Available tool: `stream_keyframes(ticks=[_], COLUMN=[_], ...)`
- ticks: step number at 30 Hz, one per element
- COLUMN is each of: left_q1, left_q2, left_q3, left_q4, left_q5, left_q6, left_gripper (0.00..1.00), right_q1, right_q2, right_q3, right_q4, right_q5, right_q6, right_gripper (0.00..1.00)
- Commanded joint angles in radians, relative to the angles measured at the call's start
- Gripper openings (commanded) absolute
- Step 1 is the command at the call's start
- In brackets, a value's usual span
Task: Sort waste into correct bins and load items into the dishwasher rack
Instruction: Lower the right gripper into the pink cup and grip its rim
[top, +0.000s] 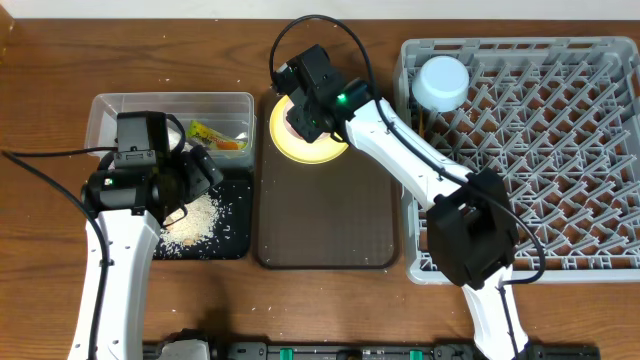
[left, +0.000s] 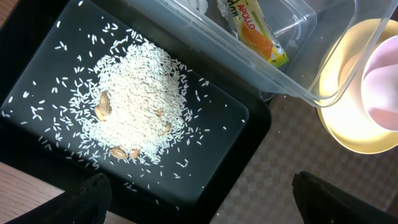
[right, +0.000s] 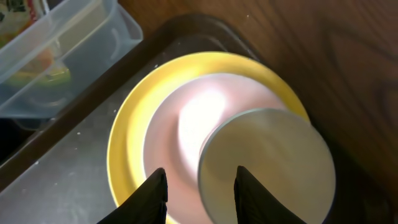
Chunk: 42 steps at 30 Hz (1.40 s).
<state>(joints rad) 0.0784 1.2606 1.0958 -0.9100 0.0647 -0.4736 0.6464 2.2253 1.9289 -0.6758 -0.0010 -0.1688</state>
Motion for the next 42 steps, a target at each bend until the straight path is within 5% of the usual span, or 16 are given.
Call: stream_keyframes(ticks=[1,19,23,36,42], left_q1=[0.004,0.004,0.004,0.004,0.004], left_q2=[0.002,0.002,0.002,0.002,0.002], left_q3=[0.014,0.014,0.014,0.014,0.014], left_q4=[-0.002,-0.002,-0.002,-0.002,-0.002], left_q5=[-0.005,-0.005,-0.005,-0.005,-0.005], left_q6=[0.005,0.005,0.005,0.005,0.005], left_gripper=[0.96,0.96,0.96,0.96,0.96], right_q1=[0.005,0.002,0.004,0.008,-0.014], right_q2=[0.031,0.068,0.063,-0.066,-0.16], right_q3=[-0.004,-0.005,-0.004,-0.004,-0.004], right_q4=[0.011,-0.019,-0.014,-0.121,-0.246], right_q5=[0.051,0.057,0.056,0.04,-0.118], right_q6=[-0.021,-0.019,-0.019,-0.007,0.006], right_gripper=[0.33,0.23,0.06,0.01,0.01])
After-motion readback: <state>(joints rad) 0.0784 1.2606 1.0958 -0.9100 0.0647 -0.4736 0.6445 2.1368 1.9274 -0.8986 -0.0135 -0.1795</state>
